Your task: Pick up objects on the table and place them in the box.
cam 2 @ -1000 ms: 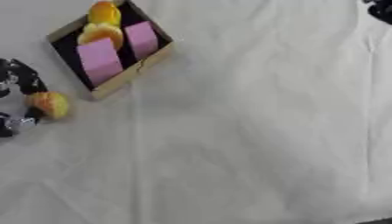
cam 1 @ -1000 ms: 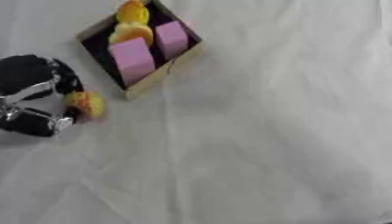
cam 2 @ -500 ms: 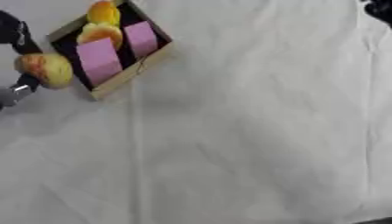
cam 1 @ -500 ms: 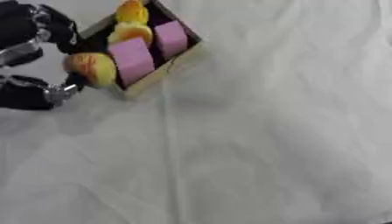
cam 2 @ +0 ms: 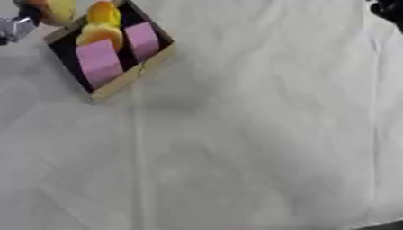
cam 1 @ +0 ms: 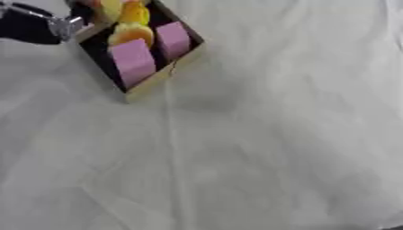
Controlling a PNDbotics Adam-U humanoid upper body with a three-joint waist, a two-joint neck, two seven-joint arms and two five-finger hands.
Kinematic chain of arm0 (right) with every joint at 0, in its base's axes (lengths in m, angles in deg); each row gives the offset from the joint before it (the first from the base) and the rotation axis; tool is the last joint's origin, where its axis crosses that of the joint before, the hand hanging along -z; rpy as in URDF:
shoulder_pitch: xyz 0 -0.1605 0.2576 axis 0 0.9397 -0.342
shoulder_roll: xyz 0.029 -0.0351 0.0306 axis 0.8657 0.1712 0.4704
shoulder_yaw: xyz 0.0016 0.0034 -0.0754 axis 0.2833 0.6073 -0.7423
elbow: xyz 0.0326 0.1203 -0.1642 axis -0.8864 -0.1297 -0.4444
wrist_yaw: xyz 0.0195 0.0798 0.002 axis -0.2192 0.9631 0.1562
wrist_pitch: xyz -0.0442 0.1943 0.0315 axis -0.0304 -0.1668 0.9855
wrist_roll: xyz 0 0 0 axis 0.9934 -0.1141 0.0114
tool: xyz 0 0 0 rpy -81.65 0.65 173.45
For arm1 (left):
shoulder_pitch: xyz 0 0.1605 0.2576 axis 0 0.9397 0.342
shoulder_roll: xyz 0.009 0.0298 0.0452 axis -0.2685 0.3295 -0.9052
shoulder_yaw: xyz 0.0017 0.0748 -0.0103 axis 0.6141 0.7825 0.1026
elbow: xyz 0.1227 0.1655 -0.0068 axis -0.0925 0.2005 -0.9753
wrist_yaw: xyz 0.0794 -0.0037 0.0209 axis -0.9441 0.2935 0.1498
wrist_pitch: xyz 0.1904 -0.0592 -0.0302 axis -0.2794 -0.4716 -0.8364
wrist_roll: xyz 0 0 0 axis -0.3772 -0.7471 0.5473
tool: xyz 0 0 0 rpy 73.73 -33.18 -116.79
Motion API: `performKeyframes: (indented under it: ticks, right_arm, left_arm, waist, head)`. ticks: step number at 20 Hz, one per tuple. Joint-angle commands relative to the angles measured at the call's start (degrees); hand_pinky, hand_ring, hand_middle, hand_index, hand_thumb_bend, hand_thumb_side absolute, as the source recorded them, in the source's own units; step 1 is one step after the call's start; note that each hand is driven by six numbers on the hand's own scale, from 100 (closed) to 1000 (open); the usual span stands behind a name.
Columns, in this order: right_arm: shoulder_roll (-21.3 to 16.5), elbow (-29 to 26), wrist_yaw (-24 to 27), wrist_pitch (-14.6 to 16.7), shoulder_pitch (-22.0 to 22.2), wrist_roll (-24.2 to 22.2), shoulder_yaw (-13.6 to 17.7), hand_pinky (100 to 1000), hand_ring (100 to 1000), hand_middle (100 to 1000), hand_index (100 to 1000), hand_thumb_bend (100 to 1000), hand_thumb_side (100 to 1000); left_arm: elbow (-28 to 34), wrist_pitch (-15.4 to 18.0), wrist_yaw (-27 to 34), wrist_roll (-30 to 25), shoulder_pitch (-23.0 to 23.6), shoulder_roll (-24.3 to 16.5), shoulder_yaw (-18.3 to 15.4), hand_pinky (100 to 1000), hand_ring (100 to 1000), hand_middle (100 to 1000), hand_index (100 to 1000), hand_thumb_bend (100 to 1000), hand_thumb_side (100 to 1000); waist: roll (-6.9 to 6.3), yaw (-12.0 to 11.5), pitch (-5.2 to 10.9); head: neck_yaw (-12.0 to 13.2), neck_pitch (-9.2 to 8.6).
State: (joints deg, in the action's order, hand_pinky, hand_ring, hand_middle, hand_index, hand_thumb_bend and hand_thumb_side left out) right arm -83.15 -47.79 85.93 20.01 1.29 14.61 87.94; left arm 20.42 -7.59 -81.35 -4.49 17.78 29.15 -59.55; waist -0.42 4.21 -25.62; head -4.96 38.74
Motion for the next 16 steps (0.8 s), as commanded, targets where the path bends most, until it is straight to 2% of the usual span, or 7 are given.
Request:
performKeyframes:
  ticks: [1,7,11,16]
  right_arm:
    - [-1.4,-0.8,0.4,0.0,-0.8,-0.2,0.5,1000,987,664,793,100,461]
    - [-1.1,-0.8,0.4,-0.1,-1.2,-0.5,0.4,1000,986,663,793,100,460]
    - [-1.0,-0.8,0.4,-0.1,-1.2,-0.4,0.5,1000,987,662,793,100,461]
    - [-0.7,-0.8,0.4,-0.3,-1.2,-0.4,0.6,1000,987,661,793,100,461]
  left_arm:
    - [-6.9,1.9,-3.1,3.4,-2.4,1.6,-1.7,673,568,507,509,100,194]
    - [-15.6,5.5,-7.7,7.8,-4.2,4.8,-1.9,676,575,516,516,100,182]
    - [-19.4,6.3,-10.2,8.9,-3.8,5.7,-2.0,676,576,519,518,100,191]
    - [-23.2,7.2,-10.2,8.7,-3.3,6.9,-2.2,682,585,536,545,100,197]
  waist:
    - [-0.04,0.1,2.93]
    - [0.02,0.5,2.62]
    - [-0.05,0.7,2.43]
    - [-0.01,0.8,2.35]
  head:
    - [-0.1,-0.70]
    - [0.3,-1.06]
    - [0.3,-1.24]
    - [0.2,-1.25]
